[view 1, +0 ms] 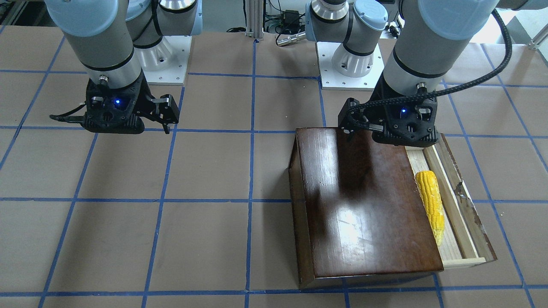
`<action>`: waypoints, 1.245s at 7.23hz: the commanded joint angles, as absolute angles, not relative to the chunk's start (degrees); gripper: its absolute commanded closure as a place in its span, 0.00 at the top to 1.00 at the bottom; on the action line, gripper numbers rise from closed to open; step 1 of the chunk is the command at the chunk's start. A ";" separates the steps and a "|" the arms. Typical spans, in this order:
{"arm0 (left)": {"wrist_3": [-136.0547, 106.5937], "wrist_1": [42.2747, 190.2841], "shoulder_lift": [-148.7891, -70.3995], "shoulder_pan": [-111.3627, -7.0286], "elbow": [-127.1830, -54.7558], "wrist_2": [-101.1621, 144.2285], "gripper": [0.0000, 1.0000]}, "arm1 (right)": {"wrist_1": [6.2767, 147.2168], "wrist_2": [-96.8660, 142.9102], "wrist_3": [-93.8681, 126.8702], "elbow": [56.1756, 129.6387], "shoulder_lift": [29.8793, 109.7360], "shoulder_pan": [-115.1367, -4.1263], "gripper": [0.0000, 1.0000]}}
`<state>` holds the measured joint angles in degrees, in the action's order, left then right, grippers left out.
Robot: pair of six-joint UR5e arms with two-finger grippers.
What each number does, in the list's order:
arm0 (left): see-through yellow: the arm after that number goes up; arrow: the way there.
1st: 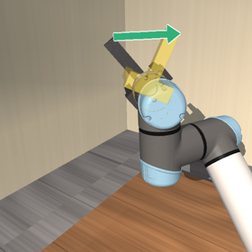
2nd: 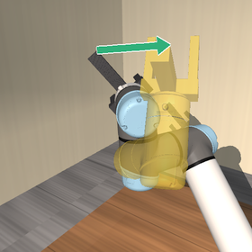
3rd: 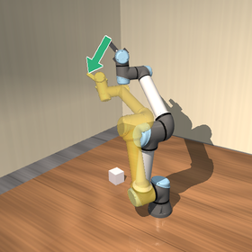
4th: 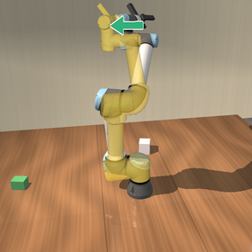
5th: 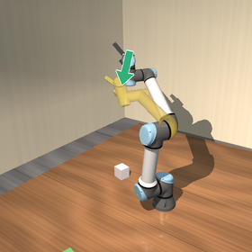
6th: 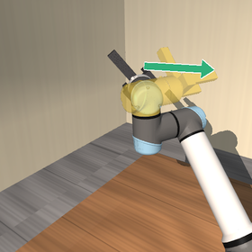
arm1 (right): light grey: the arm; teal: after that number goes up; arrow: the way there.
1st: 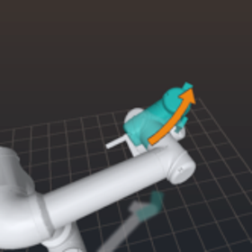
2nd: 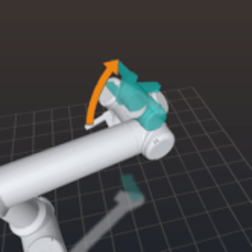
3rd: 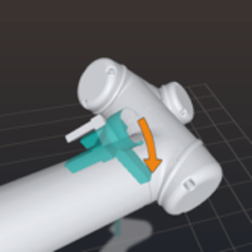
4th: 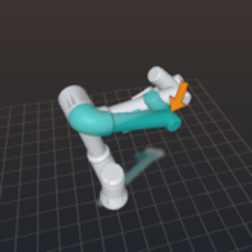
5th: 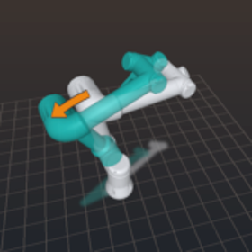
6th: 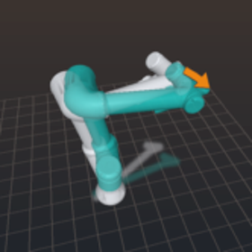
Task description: Open drawer and put corn inside
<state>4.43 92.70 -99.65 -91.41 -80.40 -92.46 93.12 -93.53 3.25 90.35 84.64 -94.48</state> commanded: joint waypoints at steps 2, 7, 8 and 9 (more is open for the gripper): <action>4.04 85.81 -99.14 -90.70 -85.15 -92.37 1.00 | 93.08 -93.52 3.25 90.35 84.64 -94.48 1.00; 1.67 84.72 -95.54 -90.44 -88.24 -92.81 1.00 | 93.08 -93.52 3.25 90.35 84.64 -94.48 1.00; 1.84 84.64 -95.28 -90.27 -89.11 -92.46 1.00 | 93.08 -93.52 3.16 90.35 84.64 -94.48 1.00; 1.24 84.29 -95.36 -88.96 -89.47 -91.94 1.00 | 93.08 -93.52 3.25 90.35 84.64 -94.48 1.00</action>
<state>1.63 84.54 -95.46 -89.97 -88.92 -92.42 93.08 -93.52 3.21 90.35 84.63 -94.48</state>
